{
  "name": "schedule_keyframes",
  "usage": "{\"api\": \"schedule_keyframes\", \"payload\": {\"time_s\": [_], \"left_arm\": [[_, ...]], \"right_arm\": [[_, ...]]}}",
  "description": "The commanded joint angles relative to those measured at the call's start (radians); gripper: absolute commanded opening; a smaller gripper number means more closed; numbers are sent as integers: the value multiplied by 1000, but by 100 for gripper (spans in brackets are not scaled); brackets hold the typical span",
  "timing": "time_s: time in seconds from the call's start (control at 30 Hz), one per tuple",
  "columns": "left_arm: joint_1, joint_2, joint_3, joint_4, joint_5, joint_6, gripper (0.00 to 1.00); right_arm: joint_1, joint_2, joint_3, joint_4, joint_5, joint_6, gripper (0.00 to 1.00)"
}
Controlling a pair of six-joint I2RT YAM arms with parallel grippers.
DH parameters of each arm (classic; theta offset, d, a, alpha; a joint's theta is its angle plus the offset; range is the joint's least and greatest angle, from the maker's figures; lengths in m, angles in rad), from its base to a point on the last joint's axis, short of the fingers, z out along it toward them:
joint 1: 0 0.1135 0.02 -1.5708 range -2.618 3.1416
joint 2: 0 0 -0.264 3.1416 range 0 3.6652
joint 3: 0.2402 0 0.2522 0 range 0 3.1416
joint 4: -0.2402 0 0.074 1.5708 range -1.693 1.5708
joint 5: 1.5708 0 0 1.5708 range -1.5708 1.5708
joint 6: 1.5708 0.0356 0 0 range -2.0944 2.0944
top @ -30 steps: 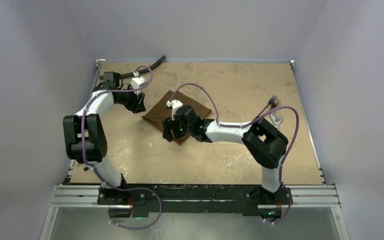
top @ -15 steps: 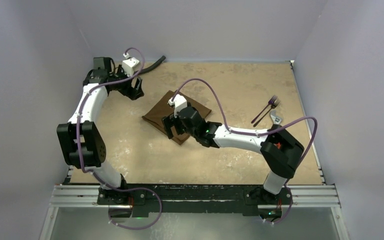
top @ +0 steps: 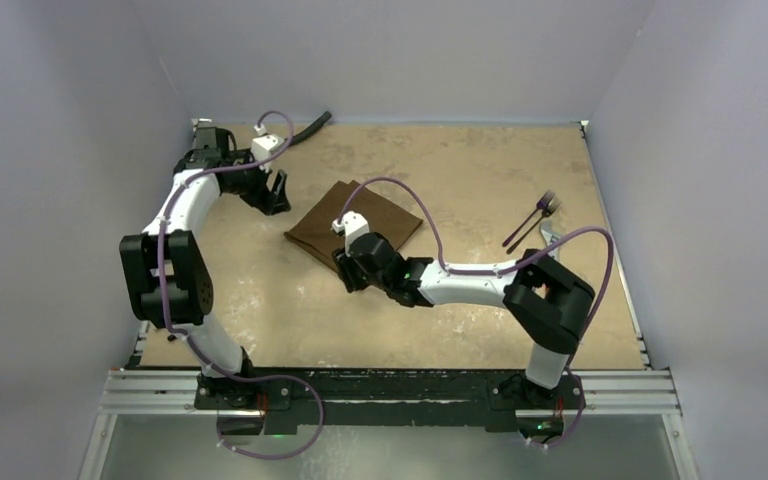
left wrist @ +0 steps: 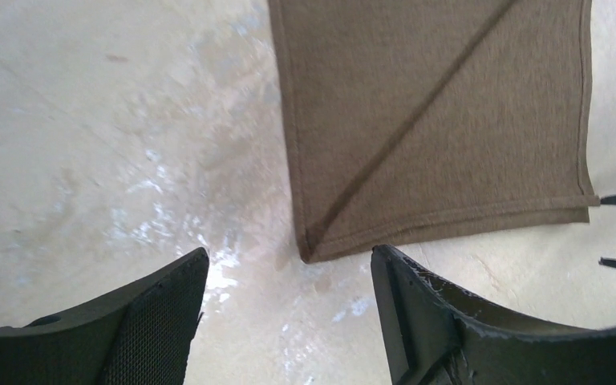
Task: Fold the napkin into a case and place the utensils inside
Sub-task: Smooth out the lower triangle-folded napkin at the center of the board.
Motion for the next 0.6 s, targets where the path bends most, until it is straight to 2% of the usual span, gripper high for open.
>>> {"api": "schedule_keyframes", "payload": {"time_s": [0.0, 0.33, 0.57], "left_arm": [[-7, -18, -38, 1, 23, 77, 72], [-48, -26, -84, -11, -31, 155, 72], [-68, -27, -103, -1, -52, 172, 72]], "right_arm": [[9, -9, -32, -25, 26, 11, 47], [8, 15, -43, -49, 46, 19, 48], [8, 31, -58, -48, 46, 29, 43]]}}
